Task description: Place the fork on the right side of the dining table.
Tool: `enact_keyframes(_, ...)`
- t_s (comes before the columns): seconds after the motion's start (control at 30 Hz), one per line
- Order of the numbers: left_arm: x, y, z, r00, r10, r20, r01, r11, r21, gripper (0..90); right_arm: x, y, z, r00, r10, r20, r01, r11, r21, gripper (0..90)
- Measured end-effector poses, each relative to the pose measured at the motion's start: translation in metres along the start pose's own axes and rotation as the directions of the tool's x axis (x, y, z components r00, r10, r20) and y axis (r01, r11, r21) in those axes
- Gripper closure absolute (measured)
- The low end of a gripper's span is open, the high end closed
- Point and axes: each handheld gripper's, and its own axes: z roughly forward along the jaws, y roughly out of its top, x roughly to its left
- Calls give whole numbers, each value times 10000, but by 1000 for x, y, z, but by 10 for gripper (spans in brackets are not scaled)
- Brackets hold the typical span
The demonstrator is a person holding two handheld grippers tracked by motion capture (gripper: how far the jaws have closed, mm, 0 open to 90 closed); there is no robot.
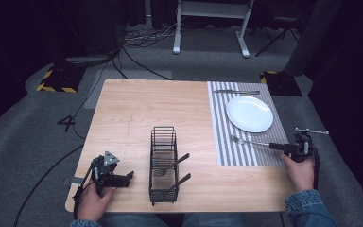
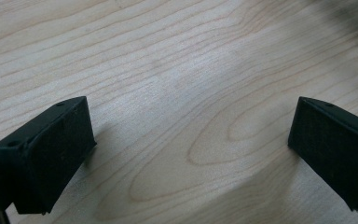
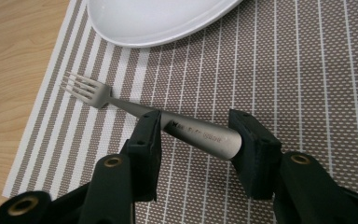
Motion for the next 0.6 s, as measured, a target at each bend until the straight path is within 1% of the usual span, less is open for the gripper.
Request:
enact_keyframes(0.2,0,0,0,10000,2,-2,-2,10000,1,2,-5,-5,4,9999,122,98,-123,9999,112,554)
enact_keyframes(0.43,0,0,0,10000,-10,1,10,10000,0,2,-9,-8,5,9995,126,284,-131,9997,195,535)
enact_keyframes(0.6,0,0,0,10000,-9,-1,9,10000,0,2,-11,-9,3,9988,93,473,-101,9998,176,523)
